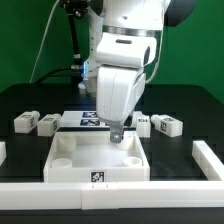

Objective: Assemble one leg

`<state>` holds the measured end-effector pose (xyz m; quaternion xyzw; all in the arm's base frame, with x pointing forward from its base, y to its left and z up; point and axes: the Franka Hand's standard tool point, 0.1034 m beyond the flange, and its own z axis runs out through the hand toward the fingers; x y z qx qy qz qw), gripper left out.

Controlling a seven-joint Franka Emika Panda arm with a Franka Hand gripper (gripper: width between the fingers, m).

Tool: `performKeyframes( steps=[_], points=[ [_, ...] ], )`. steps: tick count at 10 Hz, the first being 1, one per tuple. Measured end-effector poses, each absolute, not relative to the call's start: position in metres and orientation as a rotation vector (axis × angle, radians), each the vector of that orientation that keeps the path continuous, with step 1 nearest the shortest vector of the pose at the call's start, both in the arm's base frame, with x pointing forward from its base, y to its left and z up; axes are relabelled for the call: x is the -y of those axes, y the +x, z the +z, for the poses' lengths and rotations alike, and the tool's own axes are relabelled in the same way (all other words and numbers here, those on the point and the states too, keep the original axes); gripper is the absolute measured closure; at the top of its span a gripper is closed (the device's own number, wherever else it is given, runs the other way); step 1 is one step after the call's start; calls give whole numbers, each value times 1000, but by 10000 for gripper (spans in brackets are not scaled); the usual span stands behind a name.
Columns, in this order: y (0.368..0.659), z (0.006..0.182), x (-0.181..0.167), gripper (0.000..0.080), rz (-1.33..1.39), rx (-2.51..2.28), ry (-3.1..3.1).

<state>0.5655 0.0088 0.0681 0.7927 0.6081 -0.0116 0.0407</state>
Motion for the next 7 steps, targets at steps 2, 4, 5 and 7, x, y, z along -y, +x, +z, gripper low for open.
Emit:
performKeyframes(
  steps=[2,4,5,7],
  points=[
    [565,67,-8,150,-34,-1862,2428],
    [565,66,-7,150,-28,-1891,2403],
    [559,61,0,150,15,-1992,2304],
    [524,53,10,150,30,-2146,2165]
  ],
)
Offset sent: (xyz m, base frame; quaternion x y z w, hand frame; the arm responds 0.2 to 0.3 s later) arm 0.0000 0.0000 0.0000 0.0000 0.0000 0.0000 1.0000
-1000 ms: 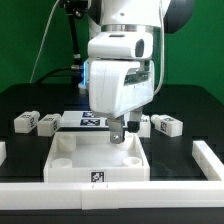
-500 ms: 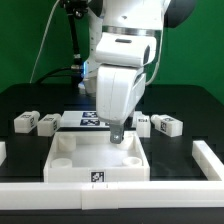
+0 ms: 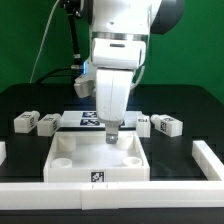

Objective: Assemble one leg

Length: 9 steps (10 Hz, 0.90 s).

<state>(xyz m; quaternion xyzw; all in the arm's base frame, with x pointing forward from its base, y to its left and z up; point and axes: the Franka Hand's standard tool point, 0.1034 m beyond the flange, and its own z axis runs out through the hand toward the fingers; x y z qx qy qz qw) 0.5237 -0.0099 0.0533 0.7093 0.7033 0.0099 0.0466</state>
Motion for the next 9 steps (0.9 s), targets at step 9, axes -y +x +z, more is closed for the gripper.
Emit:
performKeyframes(
  steps=[9],
  points=[
    [476,22,36,150,-86,-2313,2096]
  ],
)
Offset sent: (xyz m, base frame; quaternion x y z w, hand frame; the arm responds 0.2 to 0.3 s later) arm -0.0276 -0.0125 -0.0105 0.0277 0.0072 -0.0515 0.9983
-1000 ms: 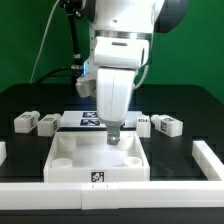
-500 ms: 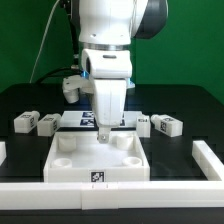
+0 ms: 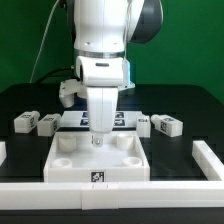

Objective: Assemble one leg

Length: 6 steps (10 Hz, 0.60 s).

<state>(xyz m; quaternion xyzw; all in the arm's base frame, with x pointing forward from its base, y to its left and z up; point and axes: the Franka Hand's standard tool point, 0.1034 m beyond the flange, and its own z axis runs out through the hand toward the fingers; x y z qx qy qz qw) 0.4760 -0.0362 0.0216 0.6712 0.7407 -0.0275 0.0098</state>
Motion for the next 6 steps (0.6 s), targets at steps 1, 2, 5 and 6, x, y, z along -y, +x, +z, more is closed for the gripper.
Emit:
performKeyframes(
  steps=[1,2,5,6],
  points=[
    [476,17,36,150,-93,-2316,2099],
    [475,13,36,150,-99,-2321,2102],
    [474,11,36,150,-102,-2318,2109],
    [473,10,36,277,-103,-2318,2109]
  ],
)
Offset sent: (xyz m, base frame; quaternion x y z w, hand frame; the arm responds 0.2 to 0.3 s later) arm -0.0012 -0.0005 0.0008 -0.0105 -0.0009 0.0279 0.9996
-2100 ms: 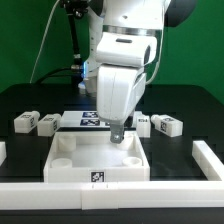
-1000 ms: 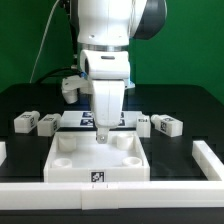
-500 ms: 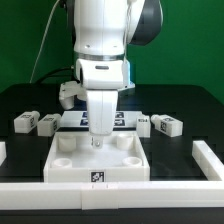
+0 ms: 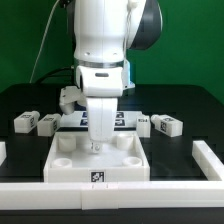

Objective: Assemble one leg

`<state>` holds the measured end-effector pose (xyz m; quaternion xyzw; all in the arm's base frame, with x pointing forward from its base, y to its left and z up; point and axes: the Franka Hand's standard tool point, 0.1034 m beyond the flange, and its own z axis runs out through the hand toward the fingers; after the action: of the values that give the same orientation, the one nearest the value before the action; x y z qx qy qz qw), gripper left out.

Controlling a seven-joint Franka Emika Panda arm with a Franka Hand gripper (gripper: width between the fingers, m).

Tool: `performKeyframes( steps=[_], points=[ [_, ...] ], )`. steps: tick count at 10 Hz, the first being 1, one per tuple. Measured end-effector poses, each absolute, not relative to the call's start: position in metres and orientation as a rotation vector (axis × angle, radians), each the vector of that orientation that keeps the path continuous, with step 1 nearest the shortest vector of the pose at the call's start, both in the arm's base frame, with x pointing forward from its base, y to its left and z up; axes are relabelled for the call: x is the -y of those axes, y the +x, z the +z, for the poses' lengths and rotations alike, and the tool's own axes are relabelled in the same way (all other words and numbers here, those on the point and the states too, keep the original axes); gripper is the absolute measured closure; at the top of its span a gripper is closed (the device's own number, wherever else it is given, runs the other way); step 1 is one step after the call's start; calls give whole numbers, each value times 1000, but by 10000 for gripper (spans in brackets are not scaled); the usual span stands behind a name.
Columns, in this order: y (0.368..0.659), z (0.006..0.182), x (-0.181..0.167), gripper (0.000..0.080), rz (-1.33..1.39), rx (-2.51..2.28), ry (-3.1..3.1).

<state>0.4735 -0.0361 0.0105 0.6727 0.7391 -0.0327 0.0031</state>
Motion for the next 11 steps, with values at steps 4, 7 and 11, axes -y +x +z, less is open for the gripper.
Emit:
performKeyframes(
  steps=[4,7,11],
  points=[
    [474,10,37,704,-101,-2316,2110],
    [475,11,36,740,-93,-2312,2107],
    [476,11,22,740,-84,-2258,2166]
  ],
)
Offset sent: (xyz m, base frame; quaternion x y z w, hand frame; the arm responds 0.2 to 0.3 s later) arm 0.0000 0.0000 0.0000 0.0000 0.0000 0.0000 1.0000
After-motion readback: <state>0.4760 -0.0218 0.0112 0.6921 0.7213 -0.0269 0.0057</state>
